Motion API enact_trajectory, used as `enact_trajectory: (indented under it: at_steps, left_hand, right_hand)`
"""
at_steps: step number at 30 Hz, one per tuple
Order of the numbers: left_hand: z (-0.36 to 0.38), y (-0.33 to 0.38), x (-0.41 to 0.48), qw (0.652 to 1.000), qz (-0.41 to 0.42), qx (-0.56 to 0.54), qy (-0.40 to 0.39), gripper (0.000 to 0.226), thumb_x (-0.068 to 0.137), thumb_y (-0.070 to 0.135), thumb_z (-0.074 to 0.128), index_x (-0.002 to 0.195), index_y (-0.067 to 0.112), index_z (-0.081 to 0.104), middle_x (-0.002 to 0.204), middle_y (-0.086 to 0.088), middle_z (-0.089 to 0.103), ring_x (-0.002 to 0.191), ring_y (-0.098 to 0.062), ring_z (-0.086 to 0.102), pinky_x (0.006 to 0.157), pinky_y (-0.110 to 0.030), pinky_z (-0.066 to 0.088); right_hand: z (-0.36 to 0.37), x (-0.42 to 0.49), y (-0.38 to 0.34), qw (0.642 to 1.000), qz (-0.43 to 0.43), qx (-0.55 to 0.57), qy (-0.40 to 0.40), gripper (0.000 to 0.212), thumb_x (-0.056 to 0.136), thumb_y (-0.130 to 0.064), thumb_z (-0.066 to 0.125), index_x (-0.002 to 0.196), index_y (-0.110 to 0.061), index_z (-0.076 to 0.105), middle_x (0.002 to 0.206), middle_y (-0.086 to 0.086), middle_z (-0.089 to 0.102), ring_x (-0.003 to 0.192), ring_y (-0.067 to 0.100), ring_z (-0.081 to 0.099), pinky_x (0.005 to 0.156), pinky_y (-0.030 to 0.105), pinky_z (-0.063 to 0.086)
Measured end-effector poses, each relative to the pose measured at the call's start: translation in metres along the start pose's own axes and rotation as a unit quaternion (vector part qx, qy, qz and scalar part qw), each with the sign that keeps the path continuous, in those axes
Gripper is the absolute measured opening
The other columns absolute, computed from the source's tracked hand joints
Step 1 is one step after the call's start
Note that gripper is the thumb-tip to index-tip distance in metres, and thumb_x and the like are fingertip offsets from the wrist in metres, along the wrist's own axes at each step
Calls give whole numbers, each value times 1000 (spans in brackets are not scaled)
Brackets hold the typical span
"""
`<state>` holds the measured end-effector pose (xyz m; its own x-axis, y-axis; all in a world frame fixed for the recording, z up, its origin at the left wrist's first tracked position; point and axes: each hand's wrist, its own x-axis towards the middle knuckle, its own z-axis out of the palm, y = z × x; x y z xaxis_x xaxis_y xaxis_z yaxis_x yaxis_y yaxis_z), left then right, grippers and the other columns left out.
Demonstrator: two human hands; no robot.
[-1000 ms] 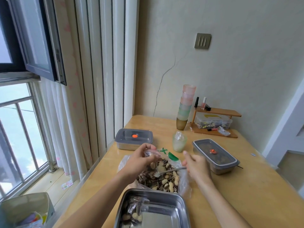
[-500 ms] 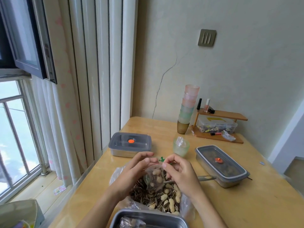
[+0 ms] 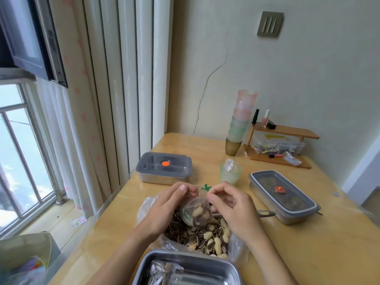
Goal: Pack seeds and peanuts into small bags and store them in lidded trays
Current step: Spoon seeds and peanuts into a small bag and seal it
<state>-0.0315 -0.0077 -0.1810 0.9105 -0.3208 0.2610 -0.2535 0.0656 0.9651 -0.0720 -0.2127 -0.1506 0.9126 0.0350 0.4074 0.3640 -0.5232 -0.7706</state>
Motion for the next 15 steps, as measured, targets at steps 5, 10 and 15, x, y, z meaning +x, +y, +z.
enact_trajectory:
  at_steps: [5, 10, 15]
  left_hand:
    - [0, -1, -1, 1000, 3, -3, -5, 44, 103, 44, 42, 114, 15, 73, 113, -9, 73, 114, -22, 68, 106, -40, 51]
    - [-1, 3, 0, 998, 23, 60, -17, 41, 101, 50, 45, 113, 21, 72, 112, -1, 74, 110, -17, 69, 102, -46, 52]
    - [-3, -5, 1, 984, 57, 161, -56, 32, 91, 41, 73, 119, 26, 66, 113, 5, 71, 109, -16, 68, 97, -41, 55]
  right_hand:
    - [4, -2, 6, 994, -1, -101, -41, 14, 93, -20, 74, 83, -30, 71, 85, -15, 71, 78, 8, 67, 70, 19, 51]
    - [2, 0, 2, 1000, 9, 23, 13, 9, 95, -13, 72, 89, -20, 70, 78, 0, 71, 69, 17, 68, 70, 32, 57]
    - [9, -2, 12, 998, 34, -55, 1, 14, 93, -22, 74, 82, -30, 68, 73, -6, 70, 64, 14, 65, 61, 32, 54]
